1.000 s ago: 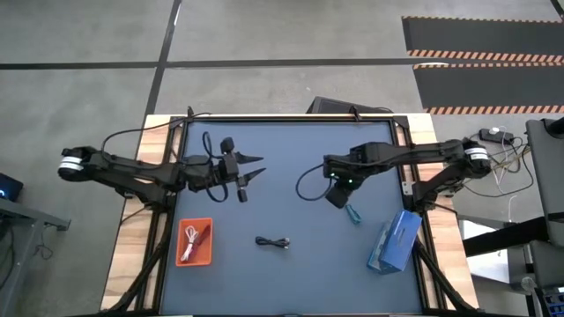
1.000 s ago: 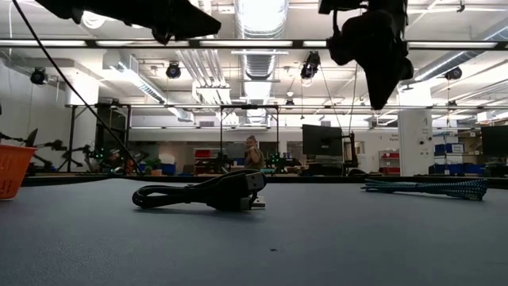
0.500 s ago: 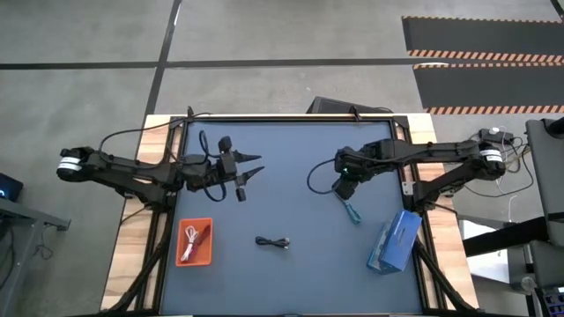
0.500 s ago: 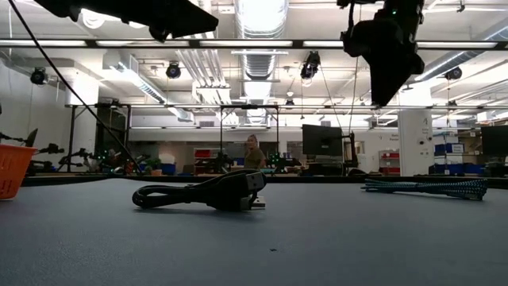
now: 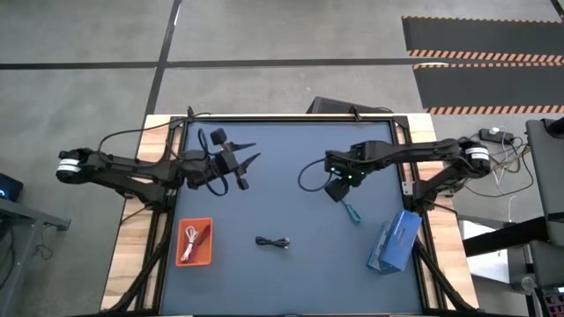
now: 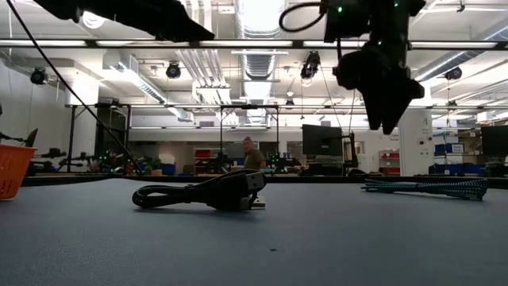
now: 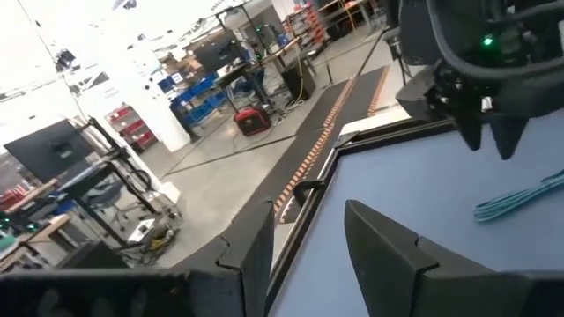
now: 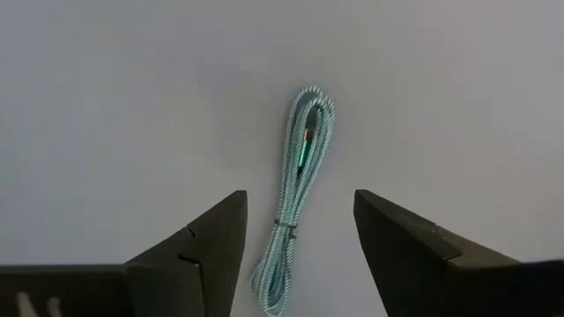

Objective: Pick and place USB-C Cables
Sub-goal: Put the blue charger cable into the orange bin

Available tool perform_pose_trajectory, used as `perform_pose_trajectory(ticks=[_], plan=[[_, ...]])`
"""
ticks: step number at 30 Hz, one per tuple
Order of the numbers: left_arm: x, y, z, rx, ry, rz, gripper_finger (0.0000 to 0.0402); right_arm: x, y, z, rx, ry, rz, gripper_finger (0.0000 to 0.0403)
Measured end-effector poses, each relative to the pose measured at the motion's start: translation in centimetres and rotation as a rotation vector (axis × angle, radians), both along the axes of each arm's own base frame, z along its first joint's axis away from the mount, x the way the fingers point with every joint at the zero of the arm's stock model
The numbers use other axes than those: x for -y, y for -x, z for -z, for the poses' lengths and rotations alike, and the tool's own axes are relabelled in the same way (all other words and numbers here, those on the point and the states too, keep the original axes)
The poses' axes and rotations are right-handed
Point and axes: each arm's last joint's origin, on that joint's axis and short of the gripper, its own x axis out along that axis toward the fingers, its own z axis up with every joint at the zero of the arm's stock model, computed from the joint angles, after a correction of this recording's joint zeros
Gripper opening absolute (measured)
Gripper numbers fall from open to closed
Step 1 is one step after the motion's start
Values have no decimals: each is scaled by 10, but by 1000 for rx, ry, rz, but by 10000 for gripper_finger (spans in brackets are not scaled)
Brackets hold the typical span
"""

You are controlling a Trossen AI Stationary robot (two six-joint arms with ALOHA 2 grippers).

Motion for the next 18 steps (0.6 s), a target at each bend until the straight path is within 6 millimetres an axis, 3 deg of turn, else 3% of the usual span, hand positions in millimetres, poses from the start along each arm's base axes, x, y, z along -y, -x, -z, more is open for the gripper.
perform_pose_trajectory(ticks=[18], plan=[[-14,0,-2,-1,-59,-60,125,-6,-2,19,-62,-70,44,201]])
